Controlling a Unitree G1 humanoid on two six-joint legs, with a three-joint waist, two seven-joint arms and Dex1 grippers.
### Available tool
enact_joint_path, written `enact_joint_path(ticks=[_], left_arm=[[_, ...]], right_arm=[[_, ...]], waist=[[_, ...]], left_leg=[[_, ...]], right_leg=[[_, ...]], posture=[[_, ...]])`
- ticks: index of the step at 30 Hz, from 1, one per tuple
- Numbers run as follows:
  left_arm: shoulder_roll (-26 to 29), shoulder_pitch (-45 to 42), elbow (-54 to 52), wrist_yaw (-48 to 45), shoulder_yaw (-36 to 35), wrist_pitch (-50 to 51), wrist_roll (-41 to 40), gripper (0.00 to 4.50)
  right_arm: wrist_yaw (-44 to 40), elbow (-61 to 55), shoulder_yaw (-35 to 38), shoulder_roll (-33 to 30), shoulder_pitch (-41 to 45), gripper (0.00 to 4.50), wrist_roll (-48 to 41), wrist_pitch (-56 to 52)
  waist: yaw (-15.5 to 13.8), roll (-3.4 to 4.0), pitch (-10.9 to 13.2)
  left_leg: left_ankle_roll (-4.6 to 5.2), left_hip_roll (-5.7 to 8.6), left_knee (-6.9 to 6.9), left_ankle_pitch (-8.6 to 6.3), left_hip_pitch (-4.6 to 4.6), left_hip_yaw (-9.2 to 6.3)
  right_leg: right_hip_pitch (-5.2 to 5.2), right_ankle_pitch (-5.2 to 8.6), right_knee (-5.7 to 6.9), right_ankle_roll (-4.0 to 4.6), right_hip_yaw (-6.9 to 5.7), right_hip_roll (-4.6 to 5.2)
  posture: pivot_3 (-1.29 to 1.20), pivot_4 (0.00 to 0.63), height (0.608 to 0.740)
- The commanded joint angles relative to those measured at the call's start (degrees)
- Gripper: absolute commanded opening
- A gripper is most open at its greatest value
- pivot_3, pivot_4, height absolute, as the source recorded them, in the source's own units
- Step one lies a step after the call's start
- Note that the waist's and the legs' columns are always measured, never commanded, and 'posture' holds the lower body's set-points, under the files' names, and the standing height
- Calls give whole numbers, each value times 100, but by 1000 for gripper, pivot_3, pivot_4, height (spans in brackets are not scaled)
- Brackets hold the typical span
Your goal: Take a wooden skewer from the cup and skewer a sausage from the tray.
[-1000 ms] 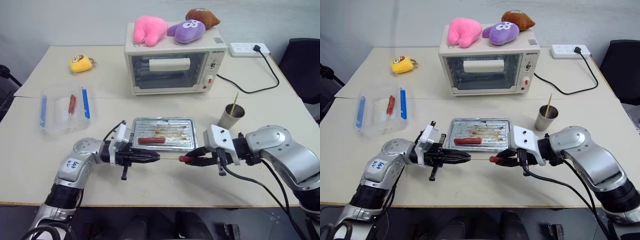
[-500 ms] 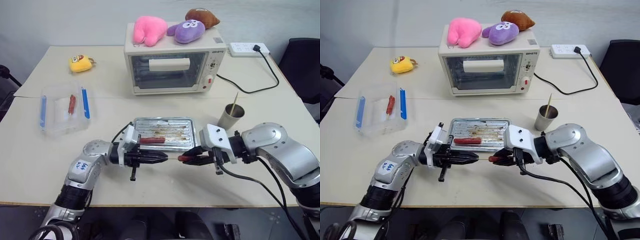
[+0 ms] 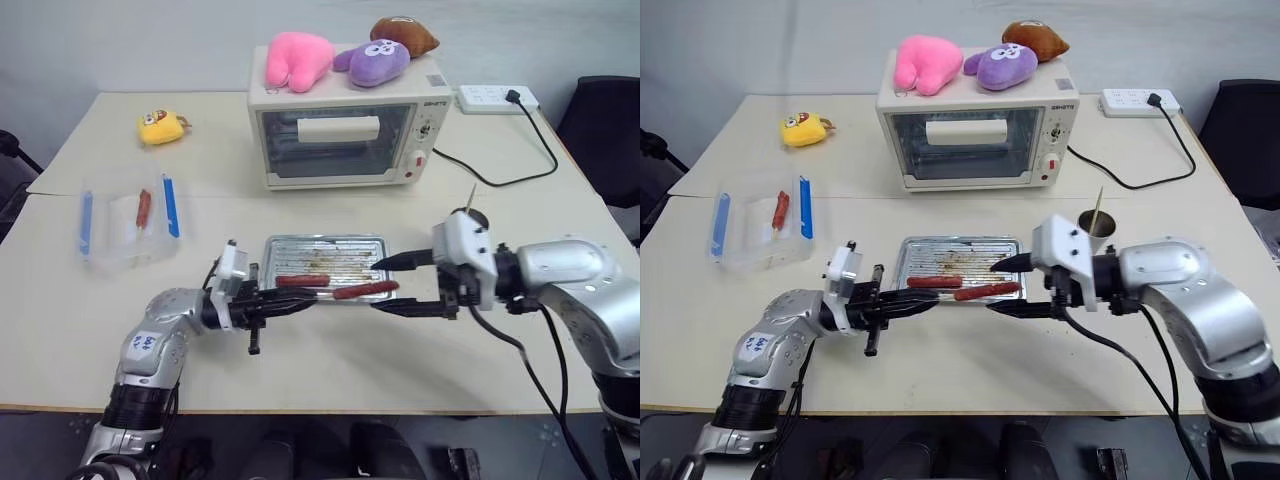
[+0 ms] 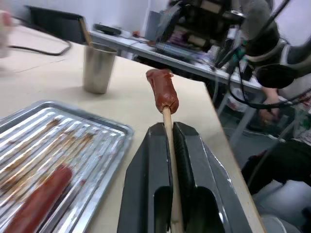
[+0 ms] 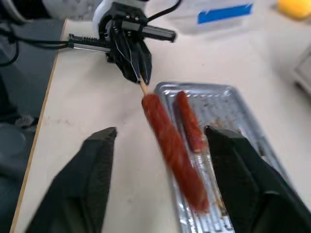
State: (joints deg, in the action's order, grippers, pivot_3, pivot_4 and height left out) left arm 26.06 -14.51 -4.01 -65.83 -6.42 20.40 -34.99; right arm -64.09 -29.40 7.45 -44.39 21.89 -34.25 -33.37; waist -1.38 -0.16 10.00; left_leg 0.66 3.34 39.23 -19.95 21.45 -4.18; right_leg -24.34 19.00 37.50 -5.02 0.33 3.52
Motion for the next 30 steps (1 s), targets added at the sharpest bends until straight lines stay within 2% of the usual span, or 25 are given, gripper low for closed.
enact_joint_path(ticks=[1, 3, 7, 10, 15, 19, 25, 29, 30], left_arm=[[83, 335, -382, 513, -830, -42, -413, 0], [3, 502, -524, 903, -1157, 19, -572, 0], [-617, 557, -712, 2609, -2181, -186, -900, 0], [-1072, 91, -434, 3998, -2790, -723, -740, 0], [-972, -826, 767, 5107, -3059, -1186, -248, 0], [-695, -1415, 1837, 5306, -2927, -1478, 116, 0], [-637, -1563, 2127, 5301, -2822, -1540, 125, 1425], [-511, -1454, 2009, 5087, -2670, -1445, 125, 2412], [-317, -1332, 1879, 4784, -2454, -1336, 229, 2562]], right_arm=[[234, -354, 1021, 421, -582, 4134, -642, 557], [383, -485, 1234, 466, -1046, 4485, -644, 590], [885, -753, 1514, 1045, -2019, 4485, -833, 865], [1156, -826, 1241, 1680, -2396, 4485, -327, 1733], [1393, -813, 824, 1924, -2467, 4485, -77, 2118], [1317, -730, 710, 1772, -2470, 4485, -80, 2270], [1185, -430, 853, 1427, -2343, 4500, -133, 2411], [1086, -302, 917, 1217, -2380, 4500, -174, 2458], [996, -266, 951, 1108, -2434, 4500, -202, 2426]], waist=[[0, 0, 0], [0, 0, 0], [-16, -9, -5], [-15, -15, -7], [-12, -24, -13], [-8, -27, -14], [-4, -29, -15], [-2, -29, -15], [-1, -29, -15]], left_leg=[[0, 0, 0, 0, 0, 0], [0, 1, 0, 0, -1, 1], [0, 0, 0, 0, -10, -3], [-1, 1, 1, 1, -23, 3], [-8, 4, 3, 5, -32, 6], [-8, 6, 2, 5, -30, 5], [-8, 6, 0, 4, -28, 5], [-8, 5, -1, 5, -28, 5], [-8, 5, -1, 5, -28, 5]], right_leg=[[0, 0, 0, 0, 0, 0], [0, 0, 3, 0, 2, 1], [12, 0, 1, 0, 1, 1], [18, 0, 8, -1, 5, 0], [18, 0, 23, -1, 6, -4], [15, 0, 21, -1, 3, -5], [15, 0, 15, -1, 1, -3], [14, 0, 16, -1, 1, -3], [14, 0, 16, -1, 2, -3]], posture=[[0, 150, 740], [0, 150, 740], [0, 150, 740], [0, 150, 740], [0, 150, 740], [0, 150, 740], [0, 150, 740], [0, 150, 740], [0, 150, 740]])
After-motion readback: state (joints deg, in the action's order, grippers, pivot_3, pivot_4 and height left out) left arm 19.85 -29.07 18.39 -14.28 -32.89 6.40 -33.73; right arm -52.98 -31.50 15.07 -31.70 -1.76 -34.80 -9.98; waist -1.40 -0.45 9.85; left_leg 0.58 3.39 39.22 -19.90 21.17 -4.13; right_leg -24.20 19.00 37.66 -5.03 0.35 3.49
